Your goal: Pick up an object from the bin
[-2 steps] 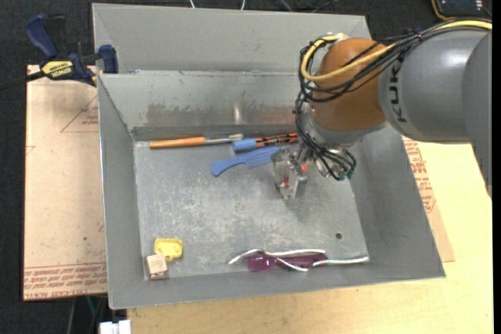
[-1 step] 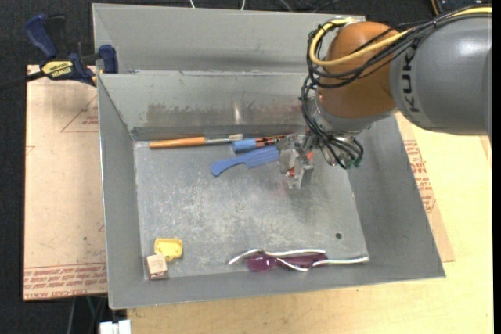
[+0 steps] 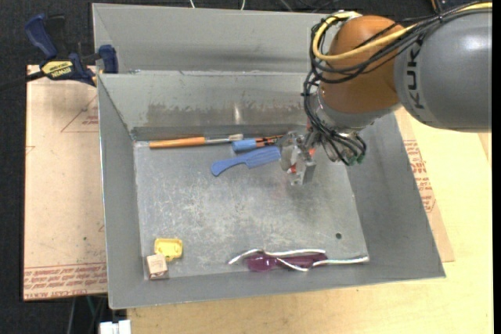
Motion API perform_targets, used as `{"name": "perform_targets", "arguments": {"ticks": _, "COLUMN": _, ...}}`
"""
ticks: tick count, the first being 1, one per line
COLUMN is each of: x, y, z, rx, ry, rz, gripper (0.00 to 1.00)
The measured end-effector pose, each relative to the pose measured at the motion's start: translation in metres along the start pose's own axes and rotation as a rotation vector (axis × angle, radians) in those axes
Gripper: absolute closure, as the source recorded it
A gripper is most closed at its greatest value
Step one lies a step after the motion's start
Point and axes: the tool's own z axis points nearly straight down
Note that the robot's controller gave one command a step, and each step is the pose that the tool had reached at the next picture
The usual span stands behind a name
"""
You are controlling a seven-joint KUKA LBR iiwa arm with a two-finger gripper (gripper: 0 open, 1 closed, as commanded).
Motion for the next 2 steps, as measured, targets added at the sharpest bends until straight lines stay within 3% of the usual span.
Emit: {"name": "perform_targets", "arguments": {"ticks": 2, "x": -0.002, "y": 0.000, "z": -0.026, "rx": 0.001, "ry": -0.007, "rz": 0.001, "gripper": 1.00}}
